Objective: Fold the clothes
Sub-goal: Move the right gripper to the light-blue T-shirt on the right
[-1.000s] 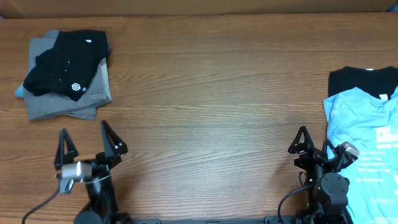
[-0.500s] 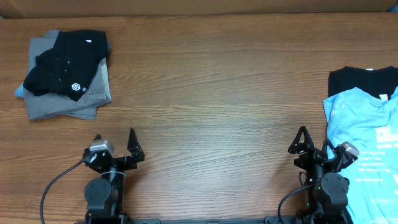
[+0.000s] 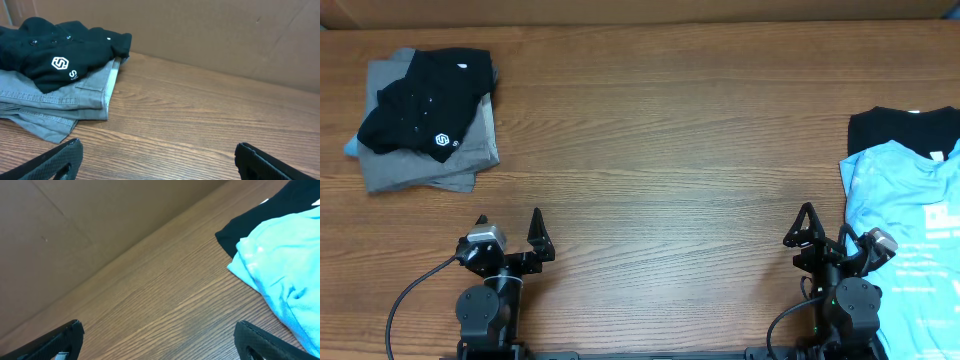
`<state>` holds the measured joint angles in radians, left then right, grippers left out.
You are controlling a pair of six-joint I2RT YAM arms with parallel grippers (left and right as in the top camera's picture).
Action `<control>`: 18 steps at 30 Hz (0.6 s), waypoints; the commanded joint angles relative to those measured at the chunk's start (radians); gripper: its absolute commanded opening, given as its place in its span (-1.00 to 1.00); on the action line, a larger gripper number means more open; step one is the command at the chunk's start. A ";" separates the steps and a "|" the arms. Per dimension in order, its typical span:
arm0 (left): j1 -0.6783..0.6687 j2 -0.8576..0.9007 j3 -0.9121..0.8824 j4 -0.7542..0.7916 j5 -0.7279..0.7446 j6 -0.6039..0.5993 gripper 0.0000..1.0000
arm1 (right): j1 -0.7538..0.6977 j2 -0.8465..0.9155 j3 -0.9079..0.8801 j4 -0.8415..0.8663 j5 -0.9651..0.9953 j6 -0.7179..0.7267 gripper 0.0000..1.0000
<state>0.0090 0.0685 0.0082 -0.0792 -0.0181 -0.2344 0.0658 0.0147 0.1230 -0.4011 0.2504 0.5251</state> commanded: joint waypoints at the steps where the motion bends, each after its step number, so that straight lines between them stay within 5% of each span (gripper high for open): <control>1: 0.004 0.003 -0.001 -0.002 0.019 -0.006 1.00 | -0.005 -0.010 -0.005 0.004 -0.001 0.006 1.00; 12: 0.003 0.021 0.000 0.088 0.098 -0.117 1.00 | -0.005 -0.010 -0.005 0.056 -0.180 0.007 1.00; 18: 0.003 0.023 0.069 0.256 0.149 0.146 1.00 | -0.005 -0.010 0.011 0.162 -0.371 -0.112 1.00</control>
<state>0.0090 0.0902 0.0219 0.1688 0.0868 -0.2203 0.0658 0.0151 0.1223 -0.2661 0.0105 0.4904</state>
